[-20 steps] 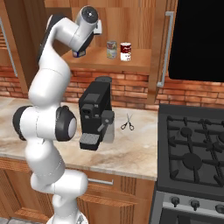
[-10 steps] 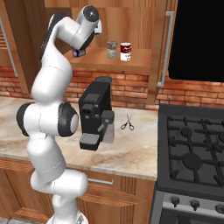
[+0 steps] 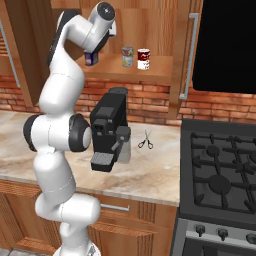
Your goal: Stack two cans on top of the other two cans in the cabinet.
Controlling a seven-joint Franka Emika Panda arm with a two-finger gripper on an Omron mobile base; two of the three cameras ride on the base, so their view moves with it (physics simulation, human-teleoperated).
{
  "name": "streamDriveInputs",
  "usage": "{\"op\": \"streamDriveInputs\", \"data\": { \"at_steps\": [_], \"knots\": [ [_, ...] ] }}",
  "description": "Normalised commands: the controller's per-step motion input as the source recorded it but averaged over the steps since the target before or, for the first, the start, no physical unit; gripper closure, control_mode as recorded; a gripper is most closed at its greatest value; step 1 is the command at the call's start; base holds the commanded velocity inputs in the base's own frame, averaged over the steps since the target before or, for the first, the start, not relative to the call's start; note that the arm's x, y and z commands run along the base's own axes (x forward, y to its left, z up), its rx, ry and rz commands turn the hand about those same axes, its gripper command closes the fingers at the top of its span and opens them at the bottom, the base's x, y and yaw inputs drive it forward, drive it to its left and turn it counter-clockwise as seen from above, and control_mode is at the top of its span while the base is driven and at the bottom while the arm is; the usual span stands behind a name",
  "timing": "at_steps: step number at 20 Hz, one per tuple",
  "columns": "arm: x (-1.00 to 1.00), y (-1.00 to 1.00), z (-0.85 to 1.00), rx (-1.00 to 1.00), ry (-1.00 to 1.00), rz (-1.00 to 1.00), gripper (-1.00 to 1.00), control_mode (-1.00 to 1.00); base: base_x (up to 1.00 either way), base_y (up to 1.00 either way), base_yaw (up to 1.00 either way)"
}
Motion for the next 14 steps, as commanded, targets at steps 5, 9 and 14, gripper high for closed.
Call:
{"op": "streamDriveInputs", "data": {
  "at_steps": [5,9,14],
  "knots": [
    [0.0,0.0,0.0,0.0,0.0,0.0,1.0,-1.0,0.0,0.0,0.0],
    [0.0,0.0,-0.01,0.0,-0.01,0.0,1.0,-1.0,0.0,0.0,0.0],
    [-0.02,0.01,-0.02,0.0,-0.06,0.0,1.0,-1.0,0.0,0.0,0.0]
  ]
}}
